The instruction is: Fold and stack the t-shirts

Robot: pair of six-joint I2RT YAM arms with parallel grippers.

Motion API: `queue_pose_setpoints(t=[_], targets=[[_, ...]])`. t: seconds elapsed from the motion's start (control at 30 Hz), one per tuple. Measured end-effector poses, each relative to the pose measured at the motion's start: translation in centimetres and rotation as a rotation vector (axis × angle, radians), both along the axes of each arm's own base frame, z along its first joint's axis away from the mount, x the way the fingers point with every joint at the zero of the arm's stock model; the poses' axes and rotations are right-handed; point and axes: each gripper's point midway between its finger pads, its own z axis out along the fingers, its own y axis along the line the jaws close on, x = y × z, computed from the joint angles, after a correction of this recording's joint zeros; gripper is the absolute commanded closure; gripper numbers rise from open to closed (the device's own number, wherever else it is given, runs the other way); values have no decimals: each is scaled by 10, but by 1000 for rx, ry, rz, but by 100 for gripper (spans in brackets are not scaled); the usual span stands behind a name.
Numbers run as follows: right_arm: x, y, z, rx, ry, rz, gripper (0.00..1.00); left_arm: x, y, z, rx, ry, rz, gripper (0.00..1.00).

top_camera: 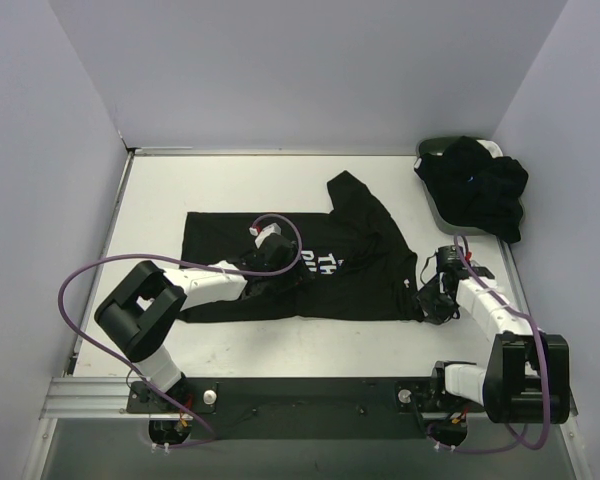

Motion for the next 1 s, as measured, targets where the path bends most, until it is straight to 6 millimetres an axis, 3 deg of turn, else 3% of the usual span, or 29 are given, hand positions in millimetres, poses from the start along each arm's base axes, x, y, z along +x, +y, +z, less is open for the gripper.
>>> queue_pose_setpoints(t=[0.43,0.83,0.93,0.97,1.0], targets=[[-3,0,9,-1,-37,4,64,0,0,-1,-1,-1,1,22],[-15,4,2,2,-15,19,64,0,0,-1,-1,-1,1,22],[-17,7,1,3,-9,33,80,0,0,-1,0,-1,1,22],[-17,7,1,3,-9,36,95,0,0,-1,0,-1,1,22],[-17,7,1,2,-9,37,100,0,0,-1,0,-1,1,22]])
